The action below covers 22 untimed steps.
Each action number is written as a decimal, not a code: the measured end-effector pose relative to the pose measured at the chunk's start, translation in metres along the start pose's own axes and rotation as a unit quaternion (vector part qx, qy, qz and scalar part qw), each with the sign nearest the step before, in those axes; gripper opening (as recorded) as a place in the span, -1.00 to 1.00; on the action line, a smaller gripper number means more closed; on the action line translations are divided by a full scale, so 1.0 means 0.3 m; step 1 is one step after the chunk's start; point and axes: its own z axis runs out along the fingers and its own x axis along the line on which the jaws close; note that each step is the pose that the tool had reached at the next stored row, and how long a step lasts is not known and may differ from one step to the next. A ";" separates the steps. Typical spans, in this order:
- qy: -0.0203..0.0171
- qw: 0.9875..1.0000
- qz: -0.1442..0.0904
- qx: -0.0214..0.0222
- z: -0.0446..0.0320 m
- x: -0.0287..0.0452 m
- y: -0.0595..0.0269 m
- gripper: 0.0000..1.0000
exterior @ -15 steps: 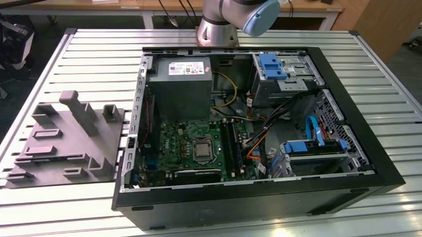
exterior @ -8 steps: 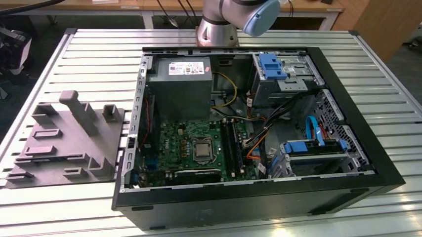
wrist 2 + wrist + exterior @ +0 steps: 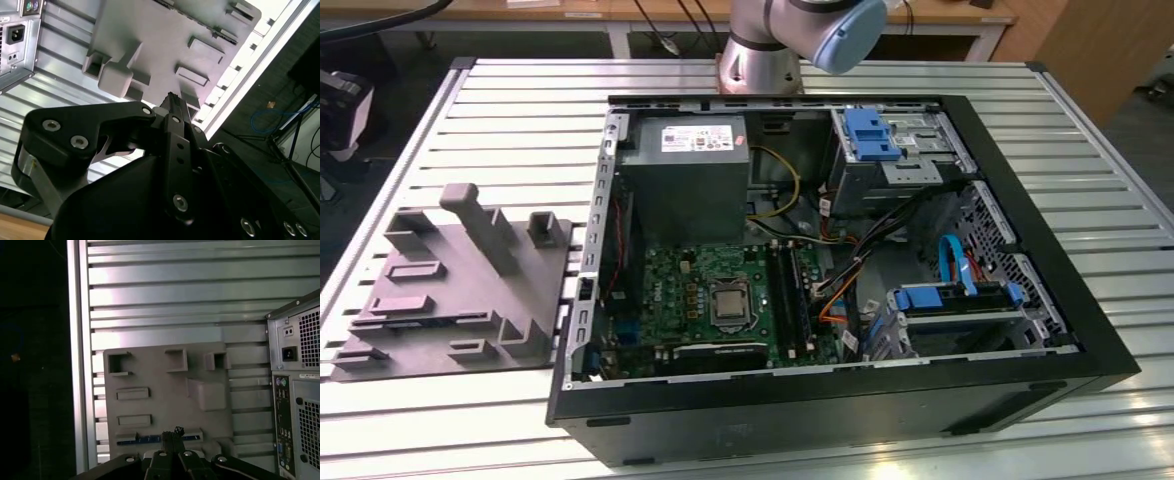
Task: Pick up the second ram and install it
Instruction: 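Reach for the second ram, then pick up the second ram and move it above second insertion slot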
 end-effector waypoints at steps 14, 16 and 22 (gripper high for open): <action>0.000 1.000 0.000 0.000 0.006 -0.004 -0.096 -0.80; 0.000 1.000 0.000 0.000 0.006 -0.005 -0.106 -0.80; 0.000 1.000 0.000 0.000 0.005 -0.005 -0.111 -0.80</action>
